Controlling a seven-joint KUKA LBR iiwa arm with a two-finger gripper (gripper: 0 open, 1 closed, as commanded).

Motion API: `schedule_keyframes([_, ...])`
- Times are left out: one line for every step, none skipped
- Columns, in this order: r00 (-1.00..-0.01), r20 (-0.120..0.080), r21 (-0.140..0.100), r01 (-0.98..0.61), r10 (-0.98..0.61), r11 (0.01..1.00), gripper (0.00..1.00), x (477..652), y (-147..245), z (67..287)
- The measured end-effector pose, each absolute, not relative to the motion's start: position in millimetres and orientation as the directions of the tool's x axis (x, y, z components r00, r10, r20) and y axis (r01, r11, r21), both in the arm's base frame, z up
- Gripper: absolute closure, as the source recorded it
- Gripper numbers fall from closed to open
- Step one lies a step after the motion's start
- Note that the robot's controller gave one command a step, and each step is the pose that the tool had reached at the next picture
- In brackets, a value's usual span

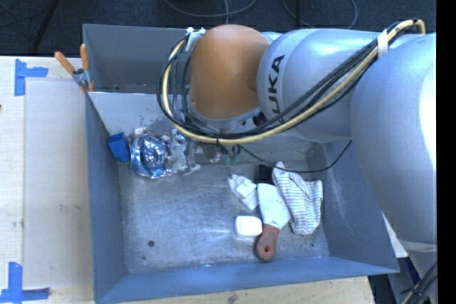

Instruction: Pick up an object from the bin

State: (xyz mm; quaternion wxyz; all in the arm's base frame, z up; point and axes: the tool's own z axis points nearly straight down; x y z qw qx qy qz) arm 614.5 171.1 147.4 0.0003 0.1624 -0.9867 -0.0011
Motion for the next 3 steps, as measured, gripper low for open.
schedule_keyframes([-0.997, 0.007, -0.004, -0.078, -0.078, 0.997, 1.00, 615.2, 166.7, 173.0])
schedule_keyframes([-0.969, -0.013, 0.000, -0.247, -0.247, 0.969, 1.00, 603.7, 179.5, 155.1])
schedule_keyframes([-0.902, 0.015, 0.003, -0.432, -0.432, 0.902, 1.00, 594.6, 187.4, 154.3])
